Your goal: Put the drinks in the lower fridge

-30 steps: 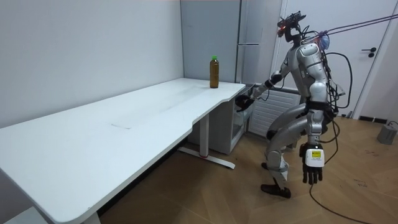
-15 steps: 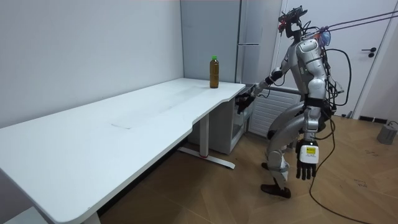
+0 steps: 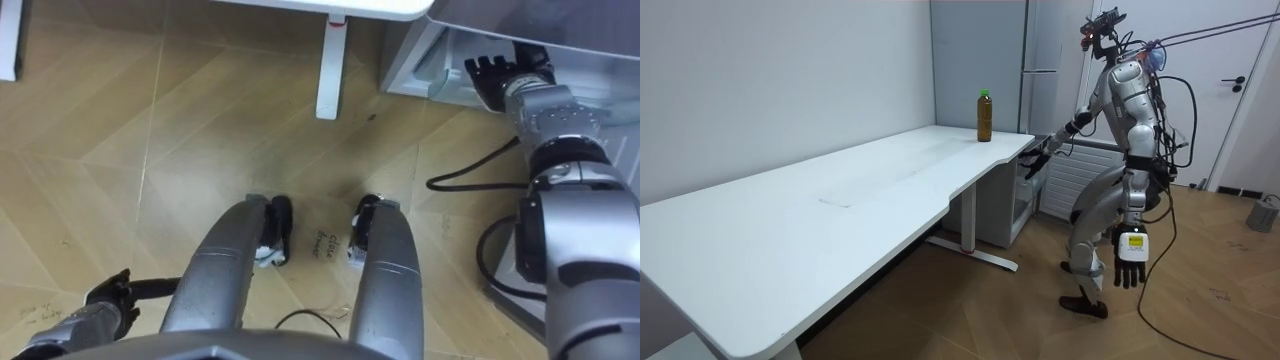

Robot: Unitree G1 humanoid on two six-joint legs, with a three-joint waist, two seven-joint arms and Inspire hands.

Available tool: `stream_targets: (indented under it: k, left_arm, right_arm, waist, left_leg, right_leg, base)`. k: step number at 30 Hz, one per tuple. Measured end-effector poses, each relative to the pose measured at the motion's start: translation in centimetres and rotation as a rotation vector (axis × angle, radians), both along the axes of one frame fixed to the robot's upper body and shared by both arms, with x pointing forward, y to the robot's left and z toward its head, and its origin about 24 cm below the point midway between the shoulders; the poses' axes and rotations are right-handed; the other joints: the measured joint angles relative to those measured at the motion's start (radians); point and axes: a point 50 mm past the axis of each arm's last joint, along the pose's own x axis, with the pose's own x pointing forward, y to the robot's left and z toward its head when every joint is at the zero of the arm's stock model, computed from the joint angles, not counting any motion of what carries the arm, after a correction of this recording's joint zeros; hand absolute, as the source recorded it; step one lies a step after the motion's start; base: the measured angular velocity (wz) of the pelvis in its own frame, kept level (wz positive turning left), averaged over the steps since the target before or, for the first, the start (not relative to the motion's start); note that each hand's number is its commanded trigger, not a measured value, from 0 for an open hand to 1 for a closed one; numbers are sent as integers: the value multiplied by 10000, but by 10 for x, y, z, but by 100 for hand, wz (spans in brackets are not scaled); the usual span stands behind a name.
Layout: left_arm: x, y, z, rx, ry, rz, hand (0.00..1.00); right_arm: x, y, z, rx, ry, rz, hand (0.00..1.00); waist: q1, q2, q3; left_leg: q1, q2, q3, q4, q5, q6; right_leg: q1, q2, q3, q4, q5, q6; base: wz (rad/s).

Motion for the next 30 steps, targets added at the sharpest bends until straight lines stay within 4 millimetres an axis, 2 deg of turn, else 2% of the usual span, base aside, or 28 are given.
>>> stream_targets:
  k: [4,11,20,30]
  left_arm:
    - [-1,-1,0,-67,64,-48,0]
    - [-1,-2,-1,-105,169,-35,0]
    - [-1,-4,-2,-253,117,200,0]
    - [1,-1,0,-862,-341,727,0]
  right_arm:
    - [0,-1,0,-51,-81,24,0]
    - [-6,-6,-5,-113,96,-90,0]
    - [-22,-11,-23,-212,613,-111,0]
    - [-63,-15,-63,-808,1994,511,0]
  waist:
    - [82,96,-7]
    - [259,94,-6]
    - [254,83,2]
    - [275,64,7]
  left_leg:
    - [25,54,36,-46,1,-5]
    - [287,71,54,-260,28,-49]
    - [1478,110,50,-1064,106,-39]
    - [3545,14,89,-2553,235,-53]
  right_leg:
    - [1,39,-2,-64,34,-45]
    - [229,49,-16,-193,59,-93]
    - [1433,101,-69,-1017,130,1]
    - [3416,152,-192,-2280,167,78]
  base:
    - [-5]
    - [-1]
    - [0]
    - [0]
